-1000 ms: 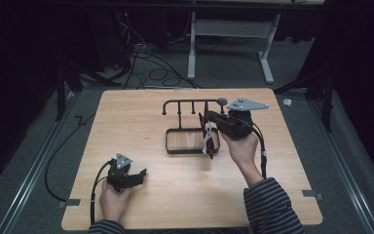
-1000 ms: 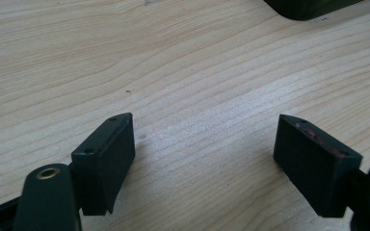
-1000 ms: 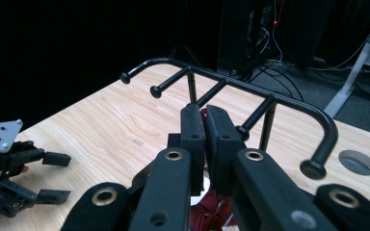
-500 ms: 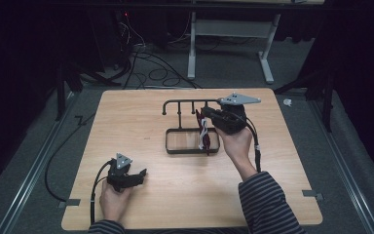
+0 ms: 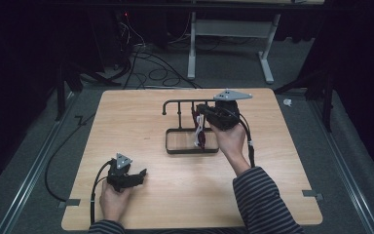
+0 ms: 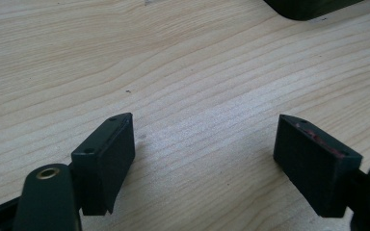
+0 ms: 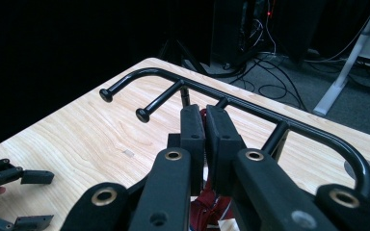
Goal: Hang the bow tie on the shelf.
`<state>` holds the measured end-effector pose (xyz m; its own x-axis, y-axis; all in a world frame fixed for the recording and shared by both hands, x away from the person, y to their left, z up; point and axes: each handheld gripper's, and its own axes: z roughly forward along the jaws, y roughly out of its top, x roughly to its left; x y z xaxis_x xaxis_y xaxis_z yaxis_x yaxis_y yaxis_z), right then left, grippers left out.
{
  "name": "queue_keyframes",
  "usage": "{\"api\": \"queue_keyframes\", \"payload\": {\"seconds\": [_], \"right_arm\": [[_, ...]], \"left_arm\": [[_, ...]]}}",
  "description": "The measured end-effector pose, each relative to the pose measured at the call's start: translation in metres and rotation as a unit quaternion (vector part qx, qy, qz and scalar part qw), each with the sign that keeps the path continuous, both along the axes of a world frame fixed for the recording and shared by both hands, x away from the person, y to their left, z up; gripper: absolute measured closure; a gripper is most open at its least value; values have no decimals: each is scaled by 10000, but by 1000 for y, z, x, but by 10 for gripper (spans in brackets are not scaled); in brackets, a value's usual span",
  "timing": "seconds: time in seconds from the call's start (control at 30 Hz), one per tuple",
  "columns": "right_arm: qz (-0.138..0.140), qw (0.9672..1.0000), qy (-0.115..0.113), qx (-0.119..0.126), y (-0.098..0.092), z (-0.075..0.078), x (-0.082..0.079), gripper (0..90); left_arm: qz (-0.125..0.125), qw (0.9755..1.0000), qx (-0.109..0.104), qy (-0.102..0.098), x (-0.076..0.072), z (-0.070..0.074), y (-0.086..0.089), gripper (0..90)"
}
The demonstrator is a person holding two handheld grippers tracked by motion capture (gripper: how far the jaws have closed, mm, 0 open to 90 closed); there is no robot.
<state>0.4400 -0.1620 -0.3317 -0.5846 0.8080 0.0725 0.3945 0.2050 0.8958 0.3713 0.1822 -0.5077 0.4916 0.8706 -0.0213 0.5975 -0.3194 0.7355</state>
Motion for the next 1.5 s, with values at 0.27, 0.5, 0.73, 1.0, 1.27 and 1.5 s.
{"api": "queue_keyframes", "payload": {"seconds": [0.27,0.5,0.73,1.0,1.27,1.5], "right_arm": [[37,10000,23,-24,10,0,5,885],[13,10000,69,-54,16,1,10,882],[17,9999,84,-88,20,0,14,880],[15,9999,80,-100,24,0,16,879],[-26,9999,46,-138,27,1,18,878],[-41,9998,50,-168,32,4,21,876]], "left_arm": [[0,10000,0,1,0,0,0,229],[1,10000,0,1,0,0,0,229],[1,10000,-1,1,0,0,0,229],[0,10000,-1,-1,0,0,0,229],[1,10000,-1,0,0,0,0,229],[1,10000,0,0,0,0,0,229]]}}
